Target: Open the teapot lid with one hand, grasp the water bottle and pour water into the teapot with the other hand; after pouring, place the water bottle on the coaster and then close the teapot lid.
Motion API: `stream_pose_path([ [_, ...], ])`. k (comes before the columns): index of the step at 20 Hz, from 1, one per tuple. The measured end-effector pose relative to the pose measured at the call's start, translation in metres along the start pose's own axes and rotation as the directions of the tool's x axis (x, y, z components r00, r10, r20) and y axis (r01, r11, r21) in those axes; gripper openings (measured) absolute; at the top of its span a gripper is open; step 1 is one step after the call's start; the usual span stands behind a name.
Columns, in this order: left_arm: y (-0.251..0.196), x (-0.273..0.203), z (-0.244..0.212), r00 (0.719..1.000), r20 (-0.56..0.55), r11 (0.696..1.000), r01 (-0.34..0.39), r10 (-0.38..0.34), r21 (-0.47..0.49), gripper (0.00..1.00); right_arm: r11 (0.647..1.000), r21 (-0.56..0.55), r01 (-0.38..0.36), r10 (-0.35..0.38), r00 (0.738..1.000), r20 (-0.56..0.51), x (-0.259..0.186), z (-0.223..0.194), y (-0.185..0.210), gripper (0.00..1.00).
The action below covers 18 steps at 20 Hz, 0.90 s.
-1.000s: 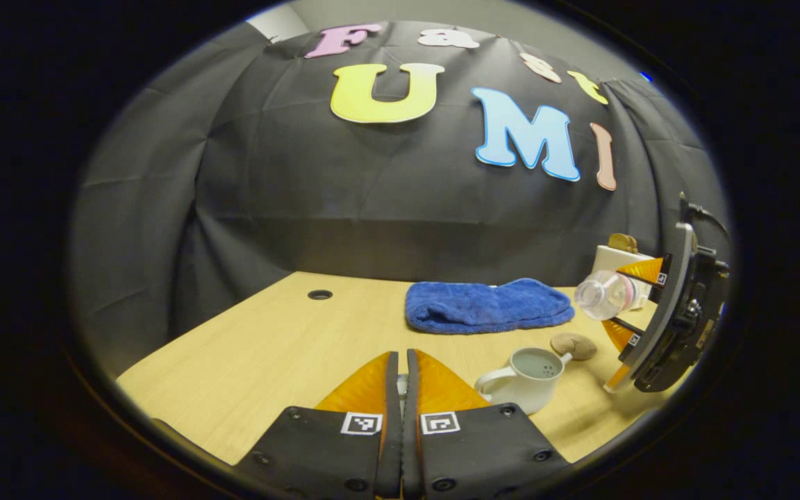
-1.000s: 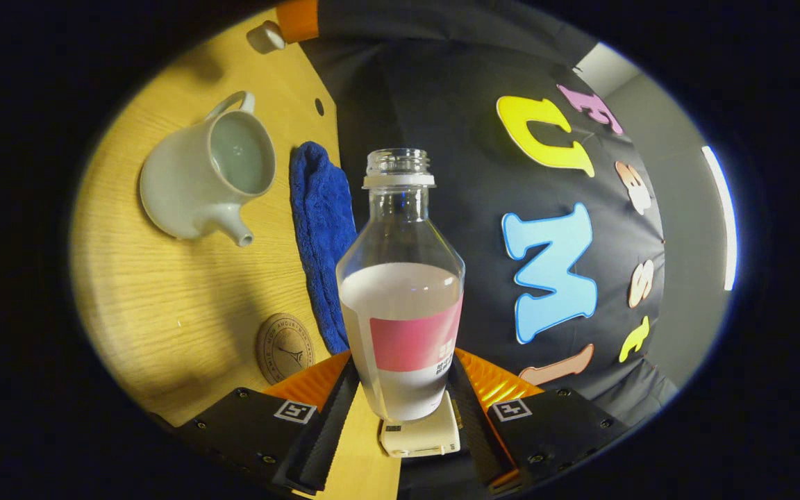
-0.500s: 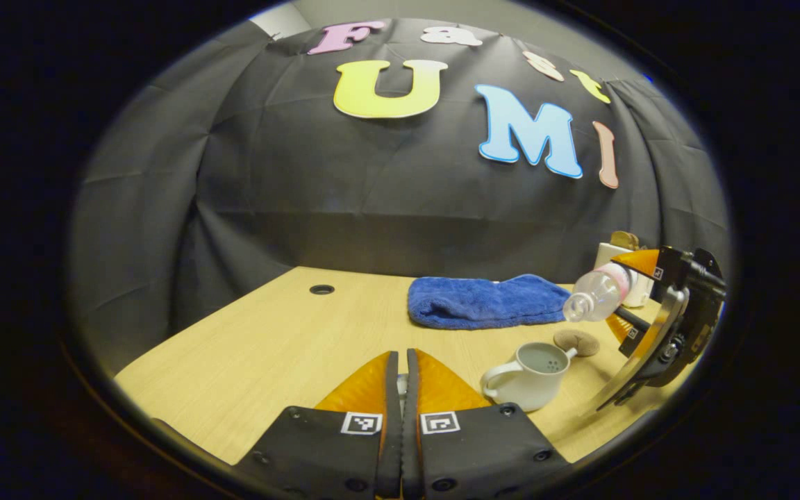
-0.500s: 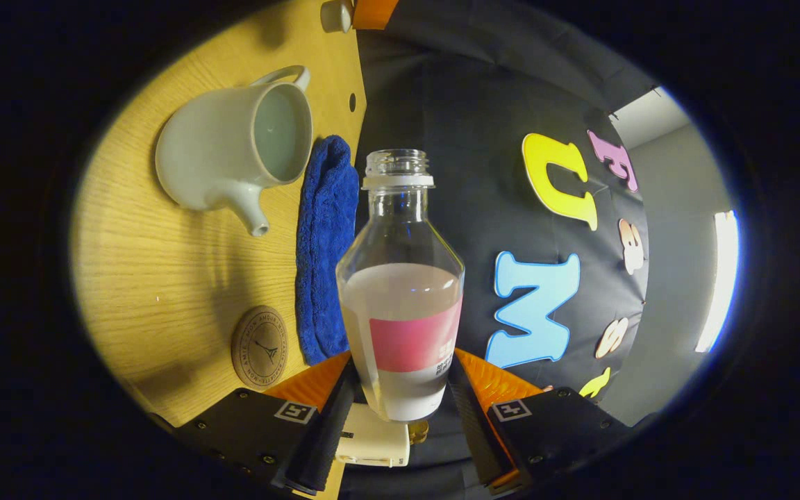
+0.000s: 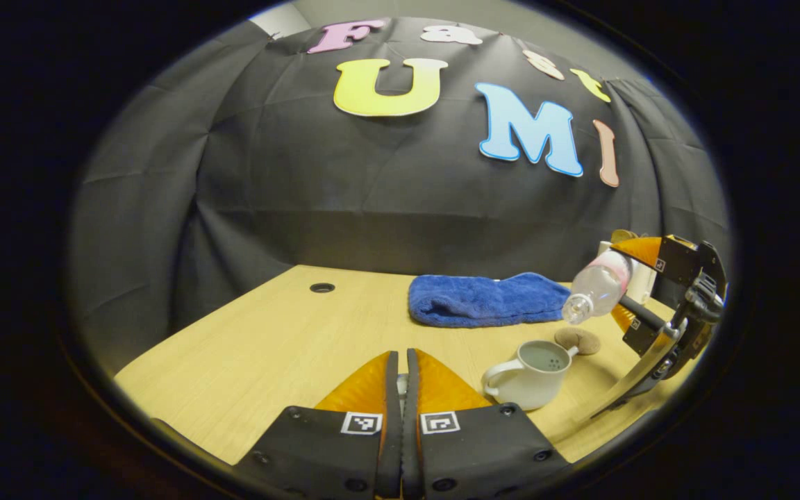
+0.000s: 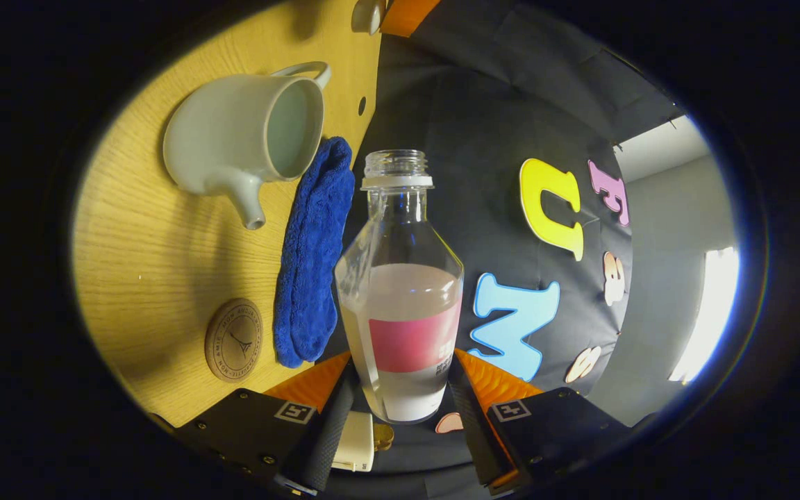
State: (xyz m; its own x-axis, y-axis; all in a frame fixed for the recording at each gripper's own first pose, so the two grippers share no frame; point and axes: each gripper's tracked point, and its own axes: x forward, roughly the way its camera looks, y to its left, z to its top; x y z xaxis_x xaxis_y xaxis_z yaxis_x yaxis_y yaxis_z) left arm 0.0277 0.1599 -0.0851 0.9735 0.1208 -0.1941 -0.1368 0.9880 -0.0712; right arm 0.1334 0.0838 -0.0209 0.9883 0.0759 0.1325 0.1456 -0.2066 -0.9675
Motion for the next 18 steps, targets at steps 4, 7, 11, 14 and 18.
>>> stream_pose_path([
  [4, -0.0010, -0.0002, -0.0016, 1.000, -0.006, 1.000, 0.003, -0.003, -0.001, 0.06, 1.000, -0.010, 0.013, -0.013, 1.000, 0.005, 0.0001, 0.0024, -0.0008, 0.77],
  [7, -0.0022, 0.0011, -0.0036, 1.000, -0.010, 1.000, 0.005, -0.005, 0.002, 0.07, 1.000, -0.019, 0.024, -0.024, 1.000, 0.010, 0.0001, 0.0023, -0.0031, 0.77],
  [11, -0.0027, 0.0010, -0.0034, 1.000, -0.013, 1.000, 0.007, -0.007, 0.003, 0.07, 0.999, -0.035, 0.039, -0.039, 0.999, 0.021, 0.0003, 0.0032, -0.0057, 0.76],
  [14, -0.0032, 0.0018, -0.0036, 1.000, -0.014, 1.000, 0.008, -0.008, 0.003, 0.07, 0.998, -0.036, 0.047, -0.046, 0.999, 0.025, 0.0010, 0.0041, -0.0058, 0.76],
  [18, -0.0033, 0.0026, -0.0055, 1.000, -0.017, 1.000, 0.009, -0.009, 0.005, 0.07, 0.997, -0.048, 0.060, -0.059, 0.998, 0.029, 0.0011, 0.0041, -0.0069, 0.77],
])
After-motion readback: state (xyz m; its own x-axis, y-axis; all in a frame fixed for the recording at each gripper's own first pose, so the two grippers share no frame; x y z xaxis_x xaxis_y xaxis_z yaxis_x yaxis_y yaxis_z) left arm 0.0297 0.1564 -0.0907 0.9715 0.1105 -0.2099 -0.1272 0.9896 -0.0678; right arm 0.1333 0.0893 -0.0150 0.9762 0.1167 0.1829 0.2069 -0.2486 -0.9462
